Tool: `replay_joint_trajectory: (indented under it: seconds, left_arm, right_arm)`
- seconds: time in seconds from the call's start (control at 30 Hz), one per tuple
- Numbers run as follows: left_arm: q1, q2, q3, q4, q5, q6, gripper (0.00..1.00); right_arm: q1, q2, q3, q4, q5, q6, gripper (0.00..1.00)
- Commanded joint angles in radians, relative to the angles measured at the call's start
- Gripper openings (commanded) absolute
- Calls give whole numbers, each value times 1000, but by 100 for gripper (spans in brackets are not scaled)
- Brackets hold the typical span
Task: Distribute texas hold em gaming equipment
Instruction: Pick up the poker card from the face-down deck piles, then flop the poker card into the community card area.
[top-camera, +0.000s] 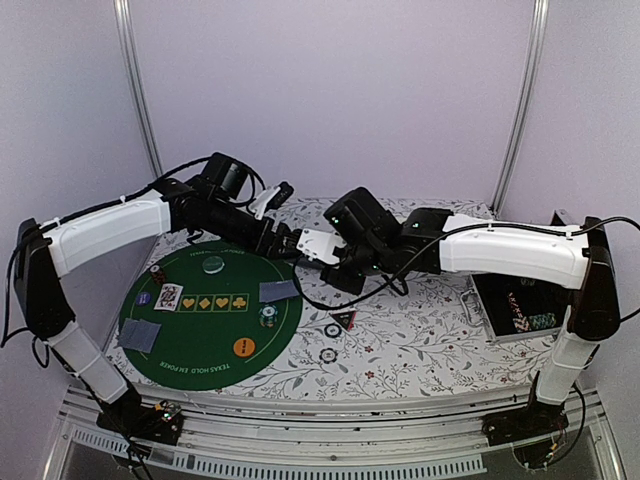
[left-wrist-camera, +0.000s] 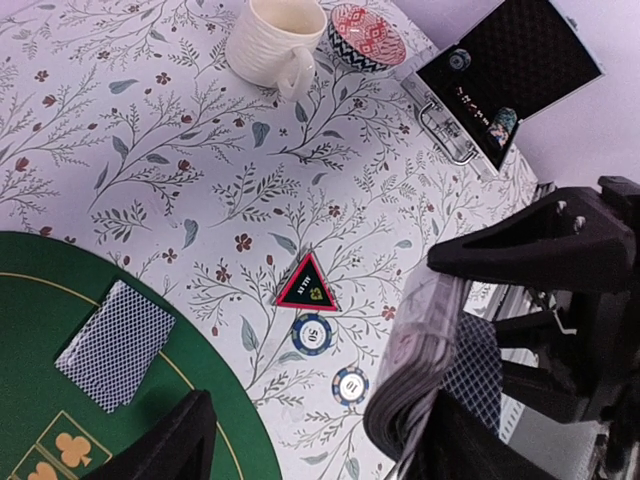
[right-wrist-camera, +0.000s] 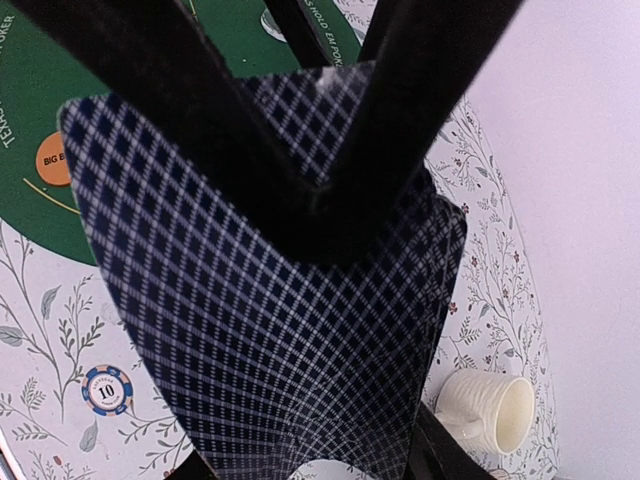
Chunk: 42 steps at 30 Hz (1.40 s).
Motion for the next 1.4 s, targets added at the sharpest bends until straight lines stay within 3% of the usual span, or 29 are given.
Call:
replay_joint_trajectory:
  seconds: [0.0, 0.23, 0.67, 1.2, 1.37]
  left_arm:
    - [29, -54, -11, 6, 73, -15, 73]
    - [42, -76, -49, 40, 153, -50, 61]
    - [48, -83, -46, 35, 207, -48, 0]
    - [131, -184, -33, -24, 253, 7, 0]
    - [254, -240, 13, -162, 88, 89, 0]
  right_arm:
    - [0, -23, 2, 34, 27, 10, 45]
    - [-1, -21, 3, 34, 25, 10, 45]
    - [-5, -29, -8, 34, 28, 15, 45]
    - [-49, -61, -58, 40, 18, 31, 45]
    - [-60, -78, -83, 41, 14, 40, 45]
